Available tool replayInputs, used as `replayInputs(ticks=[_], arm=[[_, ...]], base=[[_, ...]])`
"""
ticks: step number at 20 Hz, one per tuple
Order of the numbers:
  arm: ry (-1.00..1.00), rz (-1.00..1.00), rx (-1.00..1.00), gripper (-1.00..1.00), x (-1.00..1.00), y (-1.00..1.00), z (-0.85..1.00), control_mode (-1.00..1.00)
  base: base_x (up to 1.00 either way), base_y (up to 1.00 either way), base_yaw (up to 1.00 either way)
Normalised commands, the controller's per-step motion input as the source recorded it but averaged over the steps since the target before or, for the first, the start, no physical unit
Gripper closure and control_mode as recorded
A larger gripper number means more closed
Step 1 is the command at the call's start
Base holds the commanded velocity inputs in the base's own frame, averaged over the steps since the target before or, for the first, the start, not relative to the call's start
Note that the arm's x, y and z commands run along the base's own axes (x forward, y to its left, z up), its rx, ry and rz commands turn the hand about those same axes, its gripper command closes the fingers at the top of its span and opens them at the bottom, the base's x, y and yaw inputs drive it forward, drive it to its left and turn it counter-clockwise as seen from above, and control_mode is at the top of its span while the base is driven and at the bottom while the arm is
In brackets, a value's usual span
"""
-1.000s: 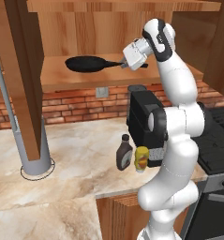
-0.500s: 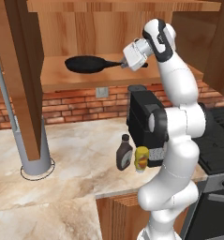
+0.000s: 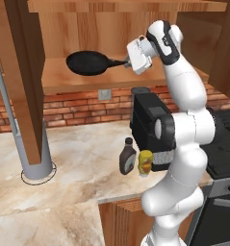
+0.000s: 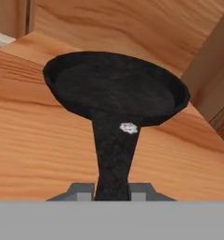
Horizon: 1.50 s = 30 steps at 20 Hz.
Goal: Pick the pan from the cabinet and place it on the stove. Then turn on the stove burner for the pan.
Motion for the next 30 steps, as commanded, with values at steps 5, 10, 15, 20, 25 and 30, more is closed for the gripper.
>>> replayInputs(ticks=[5, 10, 15, 20, 25, 30], arm=[[-0.29, 0.00, 0.00, 1.00, 0.00, 0.11, -0.14, -1.00], [-0.29, 0.00, 0.00, 1.00, 0.00, 0.13, -0.13, -1.00], [-0.27, 0.00, 0.00, 1.00, -0.09, 0.12, -0.05, -1.00], [-0.24, -0.01, 0.00, 1.00, -0.27, 0.01, 0.00, -1.00], [-0.19, -0.02, 0.00, 1.00, -0.35, 0.00, 0.00, -1.00], [-0.17, -0.02, 0.00, 1.00, -0.40, 0.00, 0.00, -1.00]], base=[[0.00, 0.00, 0.00], [0.00, 0.00, 0.00], [0.00, 0.00, 0.00], [0.00, 0.00, 0.00], [0.00, 0.00, 0.00], [0.00, 0.00, 0.00]])
